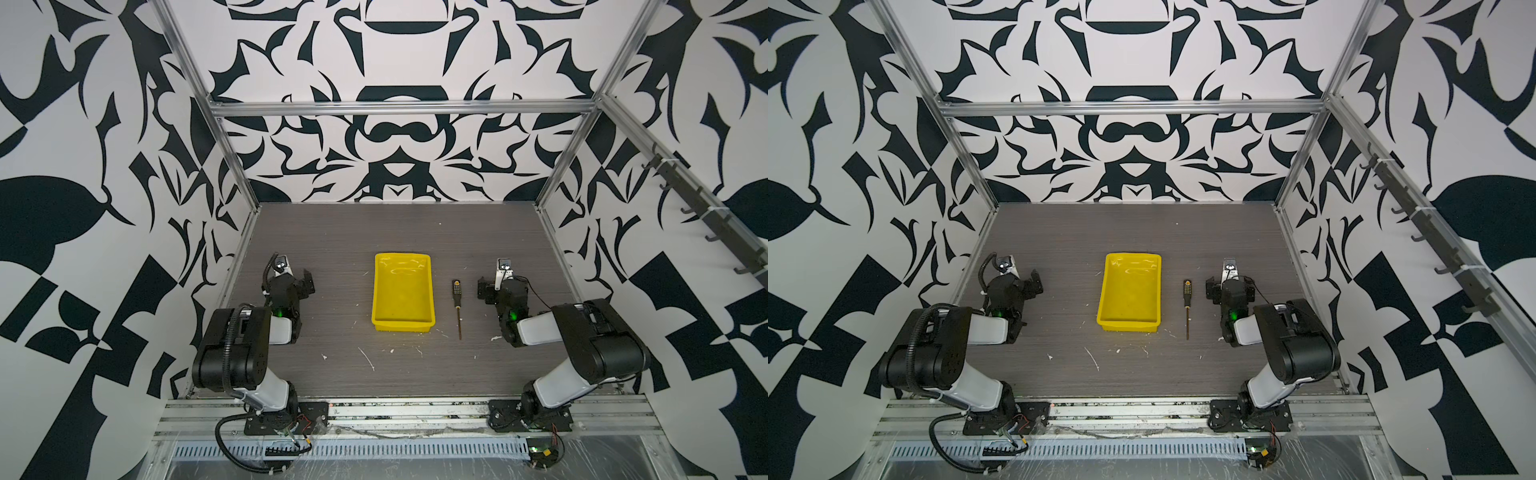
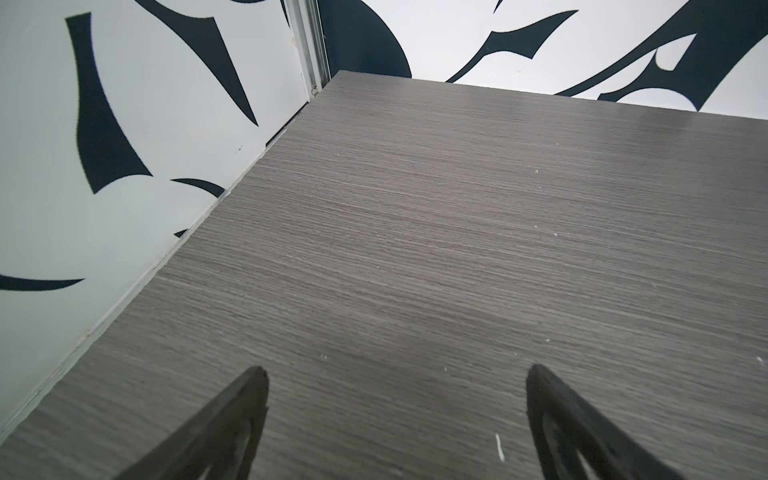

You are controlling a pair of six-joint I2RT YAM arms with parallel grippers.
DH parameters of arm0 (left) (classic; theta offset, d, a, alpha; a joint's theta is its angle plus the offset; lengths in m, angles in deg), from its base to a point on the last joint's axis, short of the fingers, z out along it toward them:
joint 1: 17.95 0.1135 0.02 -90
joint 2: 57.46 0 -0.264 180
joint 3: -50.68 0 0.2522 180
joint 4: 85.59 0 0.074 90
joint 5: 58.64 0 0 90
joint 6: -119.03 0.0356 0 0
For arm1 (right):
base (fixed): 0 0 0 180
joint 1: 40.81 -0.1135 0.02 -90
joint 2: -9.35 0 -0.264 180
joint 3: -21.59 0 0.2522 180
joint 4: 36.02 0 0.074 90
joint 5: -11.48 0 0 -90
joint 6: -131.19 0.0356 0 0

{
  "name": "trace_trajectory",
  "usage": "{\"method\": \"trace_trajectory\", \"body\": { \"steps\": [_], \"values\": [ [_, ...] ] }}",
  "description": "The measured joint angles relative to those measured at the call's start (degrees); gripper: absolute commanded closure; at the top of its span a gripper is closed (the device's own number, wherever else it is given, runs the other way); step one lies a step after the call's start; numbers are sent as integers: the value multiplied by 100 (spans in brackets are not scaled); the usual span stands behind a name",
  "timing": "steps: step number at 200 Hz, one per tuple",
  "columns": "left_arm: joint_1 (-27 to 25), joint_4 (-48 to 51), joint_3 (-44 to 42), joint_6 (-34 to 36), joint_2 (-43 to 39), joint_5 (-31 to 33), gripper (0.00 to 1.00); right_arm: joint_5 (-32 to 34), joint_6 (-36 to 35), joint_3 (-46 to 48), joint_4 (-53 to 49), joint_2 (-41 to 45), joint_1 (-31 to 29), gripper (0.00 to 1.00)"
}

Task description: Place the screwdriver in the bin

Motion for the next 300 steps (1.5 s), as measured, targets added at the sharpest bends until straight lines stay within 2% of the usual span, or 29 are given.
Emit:
{"method": "trace_trajectory", "body": {
  "steps": [300],
  "values": [
    [0, 0, 0, 0, 0, 0, 1, -127, -17, -2, -24, 2, 0, 0]
  ]
}}
